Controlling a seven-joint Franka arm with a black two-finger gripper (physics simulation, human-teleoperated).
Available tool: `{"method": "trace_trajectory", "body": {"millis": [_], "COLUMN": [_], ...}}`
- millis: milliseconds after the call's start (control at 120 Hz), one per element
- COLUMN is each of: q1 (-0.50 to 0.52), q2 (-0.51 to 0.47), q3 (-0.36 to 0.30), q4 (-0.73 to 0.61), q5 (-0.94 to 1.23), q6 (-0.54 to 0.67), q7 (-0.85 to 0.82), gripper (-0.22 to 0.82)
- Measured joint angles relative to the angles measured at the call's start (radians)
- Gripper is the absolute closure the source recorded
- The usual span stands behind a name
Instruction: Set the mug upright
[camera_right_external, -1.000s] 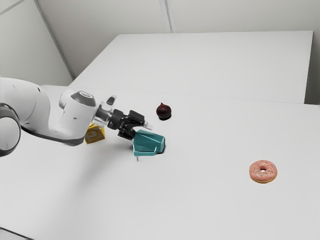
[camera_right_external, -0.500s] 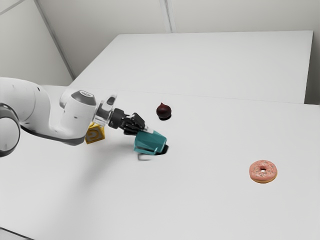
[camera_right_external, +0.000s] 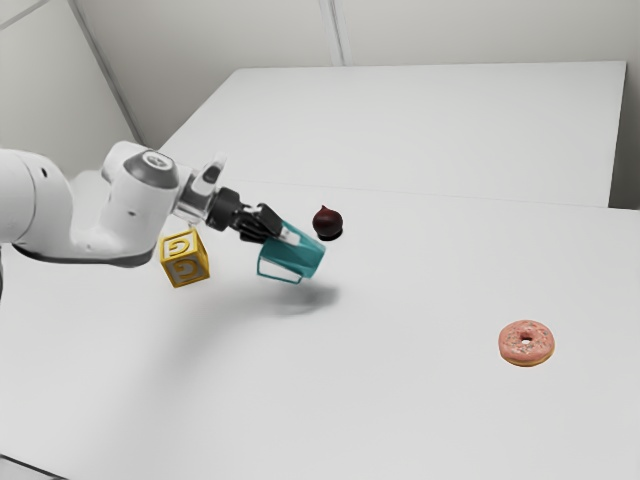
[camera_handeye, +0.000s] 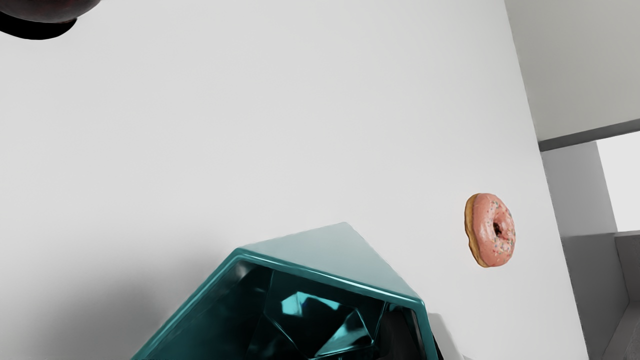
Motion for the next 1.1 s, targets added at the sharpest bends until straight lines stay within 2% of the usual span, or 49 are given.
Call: {"method": "trace_trajectory", "body": {"millis": [350,658,800,1100], "q1": [-0.027,-0.05,-0.061,-0.096], "q2": [-0.121,-0.144,-0.181,-0.214], "q3": [-0.011,-0.023,-0.027,-0.038], "q4": [-0.008,-0.012,-0.048,-0.162], "q5": [0.384,0.717,0.834,0.975], "q6": [-0.029,-0.03,-0.024,0.069], "q7": [-0.142,-0.313,-0.397,-0.56], "gripper": [0.78,0.78,0.78,0.78]}}
